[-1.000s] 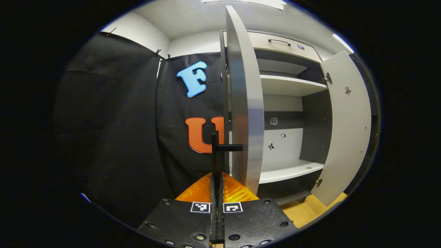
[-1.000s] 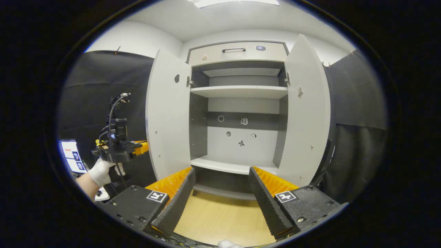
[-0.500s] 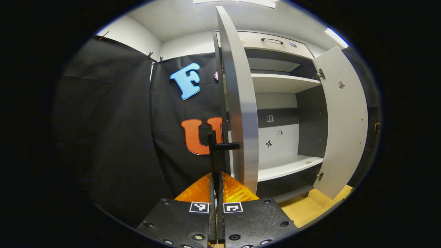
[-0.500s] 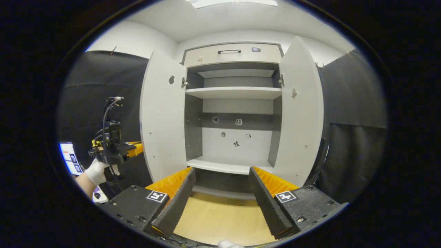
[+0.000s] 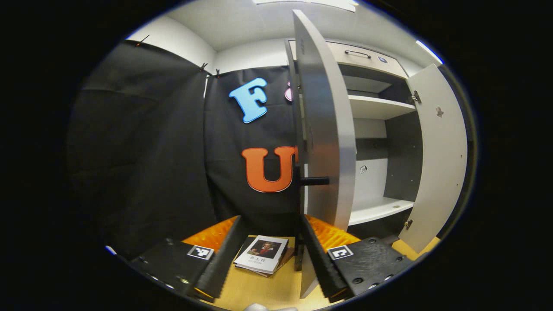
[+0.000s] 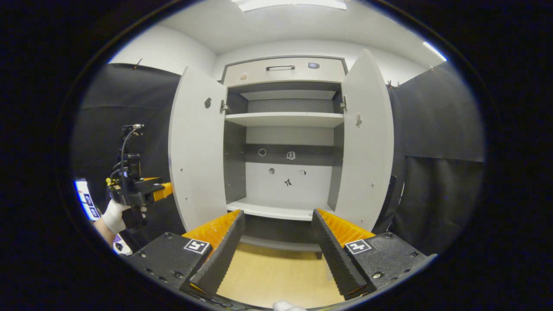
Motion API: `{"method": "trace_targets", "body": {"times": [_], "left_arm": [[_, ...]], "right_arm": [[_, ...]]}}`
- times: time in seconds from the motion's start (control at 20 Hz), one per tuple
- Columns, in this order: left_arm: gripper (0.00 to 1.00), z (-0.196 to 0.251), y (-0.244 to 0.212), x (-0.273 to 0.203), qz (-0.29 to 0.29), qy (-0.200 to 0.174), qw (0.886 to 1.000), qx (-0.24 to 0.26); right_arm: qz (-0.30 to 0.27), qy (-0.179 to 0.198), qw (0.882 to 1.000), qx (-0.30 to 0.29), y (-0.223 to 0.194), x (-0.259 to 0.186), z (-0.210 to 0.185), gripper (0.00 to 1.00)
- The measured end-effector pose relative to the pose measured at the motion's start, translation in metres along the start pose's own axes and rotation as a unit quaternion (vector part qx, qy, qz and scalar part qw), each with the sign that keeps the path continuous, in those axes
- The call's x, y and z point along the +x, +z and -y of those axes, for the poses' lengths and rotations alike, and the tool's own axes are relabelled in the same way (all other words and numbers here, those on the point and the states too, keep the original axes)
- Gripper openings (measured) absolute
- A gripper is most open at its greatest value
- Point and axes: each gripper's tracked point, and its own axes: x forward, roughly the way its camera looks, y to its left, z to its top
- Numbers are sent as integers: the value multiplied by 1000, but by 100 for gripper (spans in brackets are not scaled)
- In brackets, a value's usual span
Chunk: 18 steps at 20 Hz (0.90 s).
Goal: Open the right door of the double-door shoe cabinet with the right hand, and open the left door with the left hand.
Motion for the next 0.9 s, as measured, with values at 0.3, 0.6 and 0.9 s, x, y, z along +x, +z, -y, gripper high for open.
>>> {"method": "trace_targets", "body": {"times": [0.3, 0.6, 0.9], "left_arm": [[97, -3, 16, -50, 20, 23, 998, 47], [96, 49, 52, -107, 39, 3, 998, 43], [96, 133, 73, -137, 57, -50, 997, 25]], "right_arm": [[4, -9, 1000, 2, 4, -3, 12, 99], [7, -7, 1000, 6, 8, -14, 34, 99], [13, -44, 999, 2, 15, -26, 80, 99]]}}
